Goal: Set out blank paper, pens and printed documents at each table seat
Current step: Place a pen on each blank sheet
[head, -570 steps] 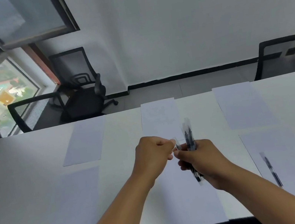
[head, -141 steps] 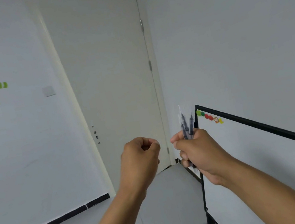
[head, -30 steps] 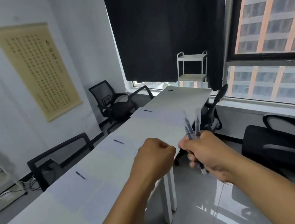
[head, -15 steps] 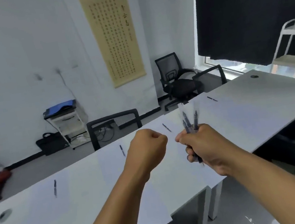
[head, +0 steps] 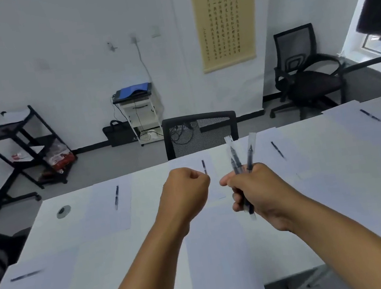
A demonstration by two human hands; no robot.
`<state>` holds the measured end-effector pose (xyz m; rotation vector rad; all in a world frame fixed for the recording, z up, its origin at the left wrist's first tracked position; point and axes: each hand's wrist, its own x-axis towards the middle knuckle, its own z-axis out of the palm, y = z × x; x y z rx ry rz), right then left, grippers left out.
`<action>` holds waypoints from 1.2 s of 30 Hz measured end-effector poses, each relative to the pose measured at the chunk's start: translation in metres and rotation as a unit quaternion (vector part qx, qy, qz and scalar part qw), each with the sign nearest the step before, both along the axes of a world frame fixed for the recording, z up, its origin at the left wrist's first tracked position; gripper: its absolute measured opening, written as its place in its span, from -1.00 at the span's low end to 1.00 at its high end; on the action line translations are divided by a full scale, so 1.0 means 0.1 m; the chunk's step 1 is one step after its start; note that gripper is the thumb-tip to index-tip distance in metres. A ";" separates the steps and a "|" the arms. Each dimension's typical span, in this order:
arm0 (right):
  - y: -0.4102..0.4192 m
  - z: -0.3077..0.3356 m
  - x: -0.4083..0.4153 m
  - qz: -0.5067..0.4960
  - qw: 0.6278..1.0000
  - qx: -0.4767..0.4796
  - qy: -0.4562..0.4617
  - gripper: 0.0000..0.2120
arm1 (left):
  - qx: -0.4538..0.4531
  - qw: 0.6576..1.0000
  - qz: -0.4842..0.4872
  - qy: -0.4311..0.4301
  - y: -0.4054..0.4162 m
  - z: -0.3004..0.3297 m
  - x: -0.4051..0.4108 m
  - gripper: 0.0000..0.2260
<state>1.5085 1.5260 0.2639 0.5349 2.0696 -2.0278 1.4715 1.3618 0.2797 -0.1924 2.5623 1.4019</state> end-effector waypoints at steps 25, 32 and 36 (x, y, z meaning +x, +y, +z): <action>-0.30 -0.99 -1.07 0.033 0.992 -0.062 -0.107 -0.75 | 0.089 0.995 0.037 0.000 -0.31 -1.00 -1.13 -0.79; -0.29 -1.47 -1.01 0.056 0.987 -0.059 -0.139 -0.70 | 0.101 0.992 0.026 -0.066 -0.22 -1.40 -1.04 -0.73; -0.33 -1.70 -0.91 0.071 0.982 -0.063 -0.163 -0.73 | 0.100 0.989 0.017 -0.107 -0.22 -1.63 -0.94 -0.82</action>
